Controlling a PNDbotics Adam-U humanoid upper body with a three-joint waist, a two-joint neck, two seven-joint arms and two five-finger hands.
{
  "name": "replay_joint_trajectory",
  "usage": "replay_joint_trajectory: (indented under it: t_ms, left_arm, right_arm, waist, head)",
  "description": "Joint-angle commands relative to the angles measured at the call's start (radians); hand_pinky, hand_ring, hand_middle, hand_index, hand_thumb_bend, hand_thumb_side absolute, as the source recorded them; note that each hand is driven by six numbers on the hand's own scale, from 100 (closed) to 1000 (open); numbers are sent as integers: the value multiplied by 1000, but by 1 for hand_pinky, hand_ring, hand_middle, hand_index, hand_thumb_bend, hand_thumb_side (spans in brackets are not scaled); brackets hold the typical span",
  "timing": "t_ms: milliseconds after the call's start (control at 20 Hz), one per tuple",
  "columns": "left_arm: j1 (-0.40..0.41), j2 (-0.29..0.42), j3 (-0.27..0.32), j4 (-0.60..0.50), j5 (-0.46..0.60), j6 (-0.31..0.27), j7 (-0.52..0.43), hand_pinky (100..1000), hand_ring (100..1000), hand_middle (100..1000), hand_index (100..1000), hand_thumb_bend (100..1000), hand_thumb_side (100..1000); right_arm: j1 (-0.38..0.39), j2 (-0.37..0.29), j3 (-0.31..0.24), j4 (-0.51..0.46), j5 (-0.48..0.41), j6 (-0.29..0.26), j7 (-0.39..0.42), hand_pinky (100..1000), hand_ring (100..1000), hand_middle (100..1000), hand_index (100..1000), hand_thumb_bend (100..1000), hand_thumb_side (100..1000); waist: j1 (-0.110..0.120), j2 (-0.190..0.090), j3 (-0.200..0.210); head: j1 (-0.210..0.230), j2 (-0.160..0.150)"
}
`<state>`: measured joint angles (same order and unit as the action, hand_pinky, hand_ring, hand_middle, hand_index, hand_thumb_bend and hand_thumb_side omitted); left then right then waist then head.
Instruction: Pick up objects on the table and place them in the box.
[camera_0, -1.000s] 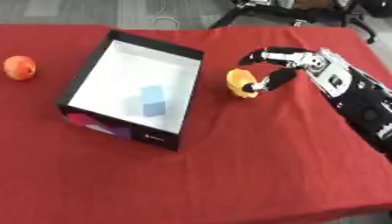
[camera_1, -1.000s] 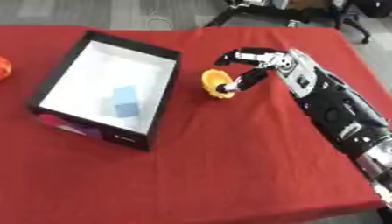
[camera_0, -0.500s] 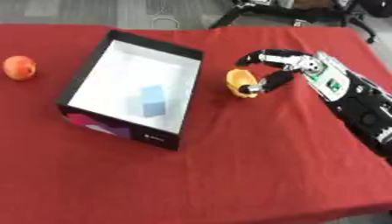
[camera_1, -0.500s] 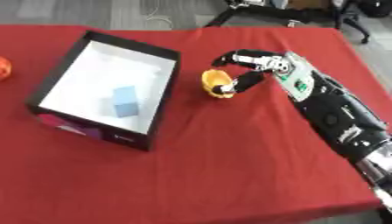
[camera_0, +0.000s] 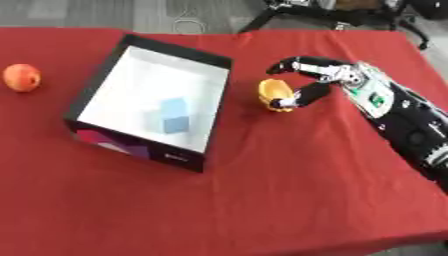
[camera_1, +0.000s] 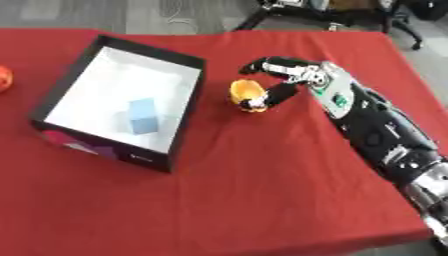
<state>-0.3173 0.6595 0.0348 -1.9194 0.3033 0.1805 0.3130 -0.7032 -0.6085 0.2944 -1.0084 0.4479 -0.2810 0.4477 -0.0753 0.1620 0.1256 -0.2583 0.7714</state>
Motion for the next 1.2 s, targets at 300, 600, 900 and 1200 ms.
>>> replay_joint_trajectory:
  t_ms: [300, 600, 900, 1200]
  left_arm:
    - [-9, 18, 6, -7, 1, -5, -9, 863, 739, 751, 867, 201, 736]
    - [-9, 19, 4, -5, 2, -6, -13, 866, 738, 751, 867, 194, 741]
    - [-9, 18, 4, -2, 1, -6, -17, 868, 739, 752, 867, 192, 744]
    - [-8, 17, 6, -3, 0, -11, -18, 870, 739, 754, 867, 187, 745]
  right_arm:
    - [-21, -6, -15, 47, 55, -12, 15, 972, 951, 896, 936, 473, 558]
    - [-22, -5, -19, 60, 68, -11, 10, 963, 934, 876, 925, 436, 518]
    - [-19, -2, -14, 38, 32, 4, -18, 934, 879, 742, 803, 363, 278]
    - [-10, -7, -9, 1, -5, 30, -78, 902, 805, 624, 699, 280, 166]
  waist:
    - [5, 5, 1]
    - [5, 5, 0]
    - [5, 7, -1]
    - [4, 7, 0]
  head:
    - [-5, -1]
    - [-6, -1]
    - [-7, -1]
    - [-10, -1]
